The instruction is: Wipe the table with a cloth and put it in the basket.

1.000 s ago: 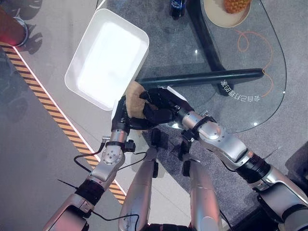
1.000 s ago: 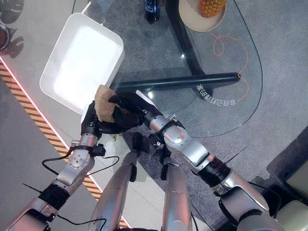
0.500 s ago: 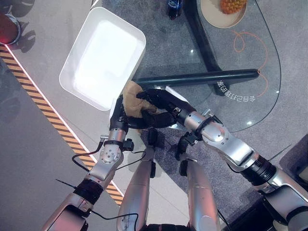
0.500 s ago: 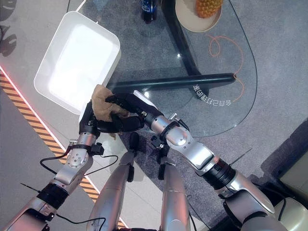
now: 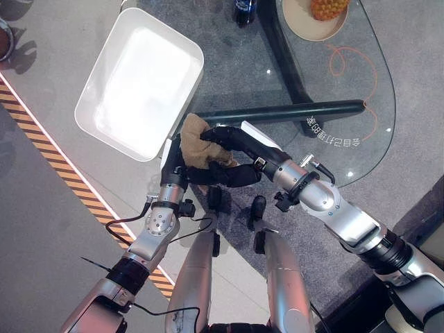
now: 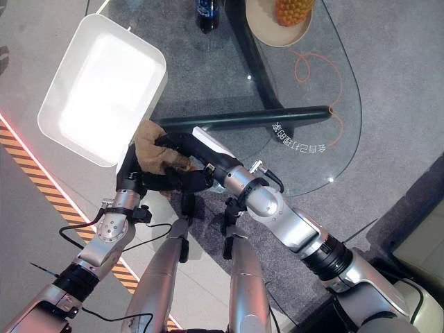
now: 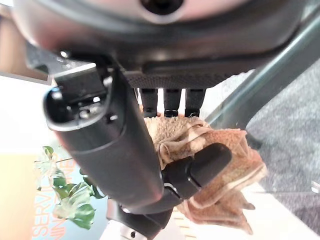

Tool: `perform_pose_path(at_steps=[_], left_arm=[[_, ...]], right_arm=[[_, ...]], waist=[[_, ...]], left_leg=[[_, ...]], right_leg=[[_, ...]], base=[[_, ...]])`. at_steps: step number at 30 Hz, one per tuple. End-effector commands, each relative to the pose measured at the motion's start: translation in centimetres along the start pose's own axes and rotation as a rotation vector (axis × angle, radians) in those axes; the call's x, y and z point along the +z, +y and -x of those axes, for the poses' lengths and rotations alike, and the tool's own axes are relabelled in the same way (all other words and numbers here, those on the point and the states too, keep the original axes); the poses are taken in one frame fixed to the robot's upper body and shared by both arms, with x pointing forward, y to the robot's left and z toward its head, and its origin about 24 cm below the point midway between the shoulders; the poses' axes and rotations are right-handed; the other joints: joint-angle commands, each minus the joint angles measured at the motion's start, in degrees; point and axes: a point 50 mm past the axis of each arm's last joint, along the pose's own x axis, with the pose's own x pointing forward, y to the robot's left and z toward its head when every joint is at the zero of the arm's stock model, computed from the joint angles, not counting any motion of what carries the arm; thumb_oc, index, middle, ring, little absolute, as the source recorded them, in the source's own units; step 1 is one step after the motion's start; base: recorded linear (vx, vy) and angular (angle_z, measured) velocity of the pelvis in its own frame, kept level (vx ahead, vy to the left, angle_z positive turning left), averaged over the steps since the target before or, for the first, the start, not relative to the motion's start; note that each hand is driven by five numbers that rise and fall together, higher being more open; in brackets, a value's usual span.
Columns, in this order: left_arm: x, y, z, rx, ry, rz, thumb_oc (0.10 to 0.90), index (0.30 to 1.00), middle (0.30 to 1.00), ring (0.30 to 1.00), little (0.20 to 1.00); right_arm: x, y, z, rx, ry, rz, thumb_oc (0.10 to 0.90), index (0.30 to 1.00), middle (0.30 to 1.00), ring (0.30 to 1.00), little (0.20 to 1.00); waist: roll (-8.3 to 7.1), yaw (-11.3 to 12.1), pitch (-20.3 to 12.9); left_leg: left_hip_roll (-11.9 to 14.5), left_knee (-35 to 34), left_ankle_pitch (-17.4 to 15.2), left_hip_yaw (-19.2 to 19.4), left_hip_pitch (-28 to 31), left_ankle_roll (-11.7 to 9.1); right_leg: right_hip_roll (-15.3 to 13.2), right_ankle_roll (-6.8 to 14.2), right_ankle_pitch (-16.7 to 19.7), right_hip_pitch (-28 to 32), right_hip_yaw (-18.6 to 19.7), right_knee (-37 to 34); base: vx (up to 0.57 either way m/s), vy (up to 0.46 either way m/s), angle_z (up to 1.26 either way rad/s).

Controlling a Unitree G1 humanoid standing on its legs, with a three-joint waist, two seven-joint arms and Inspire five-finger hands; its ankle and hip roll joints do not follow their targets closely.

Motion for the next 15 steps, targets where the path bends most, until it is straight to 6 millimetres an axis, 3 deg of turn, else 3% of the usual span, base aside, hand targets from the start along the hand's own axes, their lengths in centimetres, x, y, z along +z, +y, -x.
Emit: perform_pose_path(at_steps=[1, 11, 15], left_arm=[[2.6, -0.5, 1.8, -0.077, -0.173, 0.017, 0.1, 0.3, 0.3, 0.3, 0.2], [2.6, -0.3, 1.9, -0.072, -0.174, 0.012, 0.1, 0.3, 0.3, 0.3, 0.2], [2.6, -0.1, 2.0, -0.06, -0.172, 0.008, 0.1, 0.3, 0.3, 0.3, 0.2]], right_arm=[[4.0, -8.9, 2.1, -0.446, -0.147, 0.273, 0.8, 0.9, 0.9, 0.9, 0.9], [4.1, -9.9, 2.9, -0.526, -0.143, 0.288, 0.8, 0.9, 0.9, 0.9, 0.9], [3.4, -10.7, 3.4, -0.61, -0.064, 0.417, 0.8, 0.9, 0.9, 0.9, 0.9]], waist=[[0.29, 0.93, -1.4], [-0.04, 0.6, -1.4], [-0.19, 0.35, -1.4]], left_leg=[[-0.26, 6.3, -10.09, 1.77, 2.5, 1.91], [0.01, 6.26, -10.2, 2.04, 1.92, 1.98], [0.18, 6.24, -10.4, 2.24, 1.91, 1.96]], right_leg=[[1.45, 3.32, 4.72, 1.25, 2.97, -4.2], [1.54, 3.38, 4.82, 0.83, 3.01, -4.39], [1.64, 3.54, 4.75, 0.79, 3.06, -4.35]], base=[[0.0, 0.0, 0.0], [0.01, -0.005, -0.03], [0.0, 0.0, 0.0]])
